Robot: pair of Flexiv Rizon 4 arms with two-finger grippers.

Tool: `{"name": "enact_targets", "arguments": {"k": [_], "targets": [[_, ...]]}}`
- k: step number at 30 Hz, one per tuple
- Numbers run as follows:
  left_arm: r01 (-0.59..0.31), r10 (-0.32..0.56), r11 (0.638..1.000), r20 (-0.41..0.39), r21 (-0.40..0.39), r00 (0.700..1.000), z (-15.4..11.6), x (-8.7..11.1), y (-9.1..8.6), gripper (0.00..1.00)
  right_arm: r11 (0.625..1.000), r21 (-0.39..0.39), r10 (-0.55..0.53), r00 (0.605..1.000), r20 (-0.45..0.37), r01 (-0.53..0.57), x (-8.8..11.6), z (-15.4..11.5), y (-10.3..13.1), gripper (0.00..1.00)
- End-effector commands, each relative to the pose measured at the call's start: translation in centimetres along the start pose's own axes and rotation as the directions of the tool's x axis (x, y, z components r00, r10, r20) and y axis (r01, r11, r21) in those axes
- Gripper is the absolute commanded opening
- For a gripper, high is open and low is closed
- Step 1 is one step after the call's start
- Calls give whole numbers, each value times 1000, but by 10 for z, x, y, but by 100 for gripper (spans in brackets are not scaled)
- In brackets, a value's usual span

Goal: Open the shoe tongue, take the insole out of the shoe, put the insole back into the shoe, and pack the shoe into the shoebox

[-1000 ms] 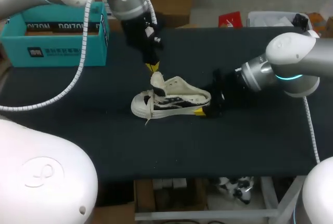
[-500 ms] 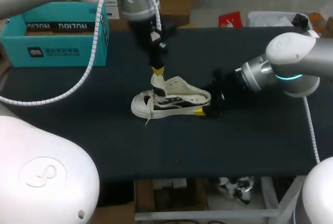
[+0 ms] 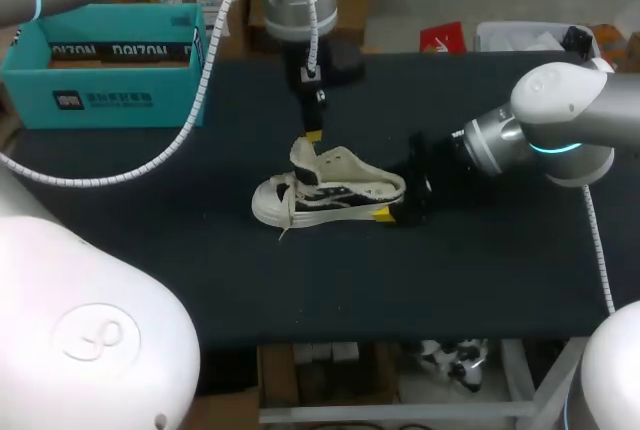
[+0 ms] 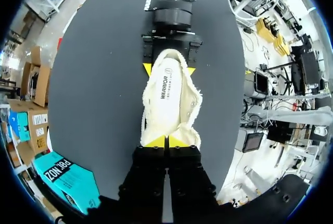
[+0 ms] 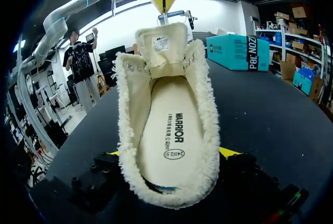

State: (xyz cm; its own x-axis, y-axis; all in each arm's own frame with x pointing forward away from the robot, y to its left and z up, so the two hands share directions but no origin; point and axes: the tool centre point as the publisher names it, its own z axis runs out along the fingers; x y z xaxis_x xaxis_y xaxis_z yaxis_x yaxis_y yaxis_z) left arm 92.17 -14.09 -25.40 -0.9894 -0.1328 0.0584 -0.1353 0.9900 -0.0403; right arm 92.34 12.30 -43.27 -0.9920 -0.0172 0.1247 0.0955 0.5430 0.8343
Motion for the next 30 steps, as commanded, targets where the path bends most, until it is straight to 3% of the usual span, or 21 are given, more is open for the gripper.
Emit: {"name": "enact_targets", "arguments": {"k": [1,3,7,15,25,30], "targets": [[-289,296,953,74,-91,952,-2,4,-3,0,1000,-3,0,1000,-3,0,0,4,-7,0],[-289,296,953,74,-91,952,-2,4,-3,0,1000,-3,0,1000,-3,0,0,4,-7,0],[-379,380,925,117,-37,917,12,20,-7,0,1000,-3,0,1000,-3,0,0,4,-7,0],[-392,388,920,134,3,912,36,27,-21,0,1000,-3,0,1000,-3,0,0,4,-7,0],[-376,376,926,78,-10,923,69,5,-43,0,1000,-3,0,1000,-3,0,0,4,-7,0],[-362,362,932,13,26,932,81,-3,-44,0,1000,-3,0,1000,-3,0,0,4,-7,0]]}}
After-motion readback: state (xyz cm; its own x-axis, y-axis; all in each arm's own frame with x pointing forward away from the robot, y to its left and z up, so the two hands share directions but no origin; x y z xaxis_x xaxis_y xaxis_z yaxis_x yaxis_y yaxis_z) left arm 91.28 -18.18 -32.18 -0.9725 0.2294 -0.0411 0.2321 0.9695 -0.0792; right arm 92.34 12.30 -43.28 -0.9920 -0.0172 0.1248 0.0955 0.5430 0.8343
